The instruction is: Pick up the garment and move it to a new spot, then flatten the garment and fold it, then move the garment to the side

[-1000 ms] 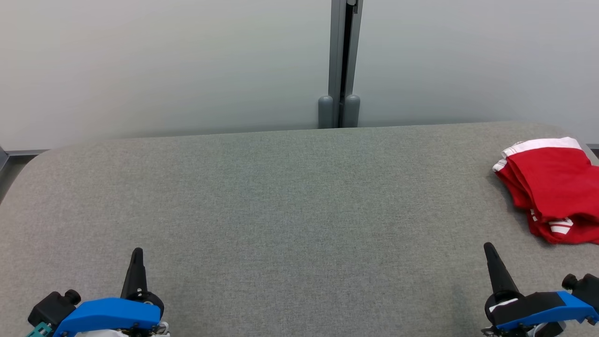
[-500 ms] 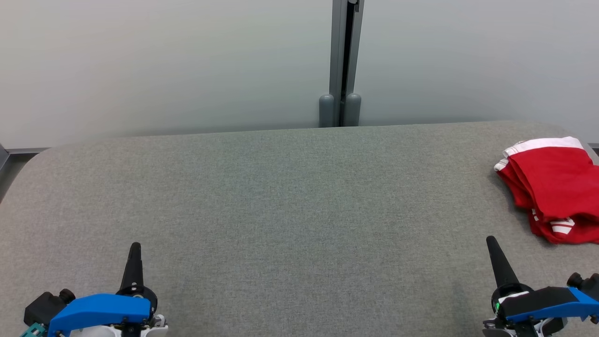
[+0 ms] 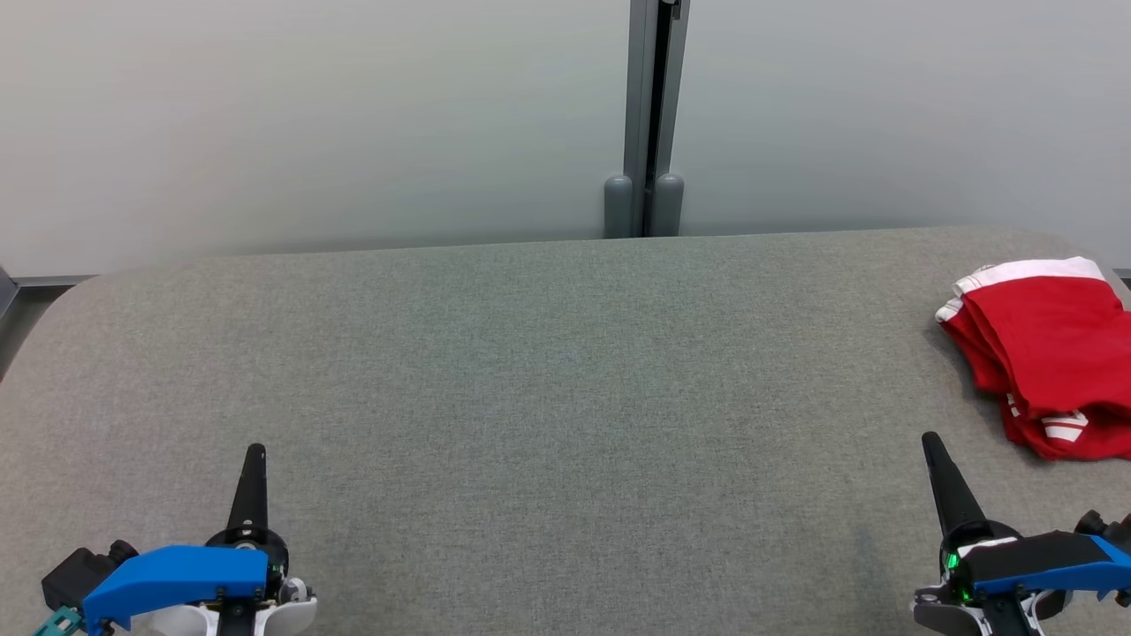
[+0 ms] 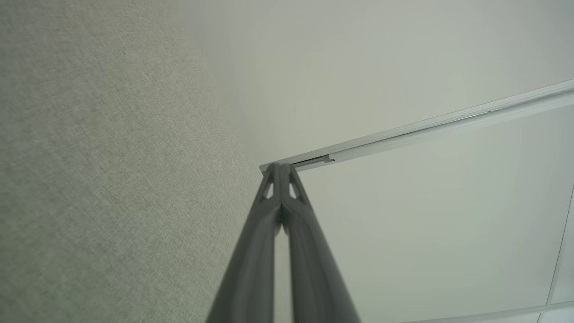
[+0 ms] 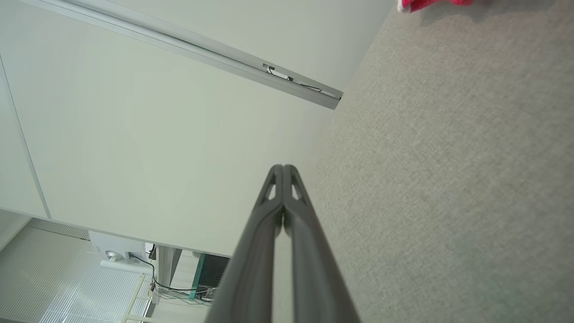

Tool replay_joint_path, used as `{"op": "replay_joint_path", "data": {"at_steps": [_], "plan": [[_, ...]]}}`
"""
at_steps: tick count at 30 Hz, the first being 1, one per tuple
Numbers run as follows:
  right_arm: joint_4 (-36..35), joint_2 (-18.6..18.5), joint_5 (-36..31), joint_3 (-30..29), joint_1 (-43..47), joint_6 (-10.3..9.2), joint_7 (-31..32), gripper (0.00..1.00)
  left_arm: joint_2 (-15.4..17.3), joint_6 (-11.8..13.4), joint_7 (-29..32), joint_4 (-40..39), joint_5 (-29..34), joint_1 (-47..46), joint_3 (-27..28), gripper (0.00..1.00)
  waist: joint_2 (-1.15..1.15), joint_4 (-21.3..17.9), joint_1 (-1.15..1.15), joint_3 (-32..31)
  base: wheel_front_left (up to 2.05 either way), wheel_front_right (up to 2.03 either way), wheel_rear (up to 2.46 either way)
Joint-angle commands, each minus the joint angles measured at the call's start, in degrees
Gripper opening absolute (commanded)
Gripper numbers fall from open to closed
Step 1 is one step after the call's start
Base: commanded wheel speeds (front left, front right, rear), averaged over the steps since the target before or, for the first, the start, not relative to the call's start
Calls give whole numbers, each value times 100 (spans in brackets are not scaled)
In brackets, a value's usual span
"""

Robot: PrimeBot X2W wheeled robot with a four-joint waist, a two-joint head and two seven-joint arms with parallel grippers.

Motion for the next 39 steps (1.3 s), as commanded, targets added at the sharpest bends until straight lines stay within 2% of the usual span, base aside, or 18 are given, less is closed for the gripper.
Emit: {"op": "replay_joint_path", "data": {"at_steps": [1,39], "plan": [[-65,14,147,-29,-99,2,32,0,10,-44,41,-79,-125,-115,62,0,0,2,0,2,0,0,0],[-142,78,1754,-160,-211,2,324,0,-106,-64,472,-346,-1561,-180,289,0,0,37,0,62,0,0,0]]}}
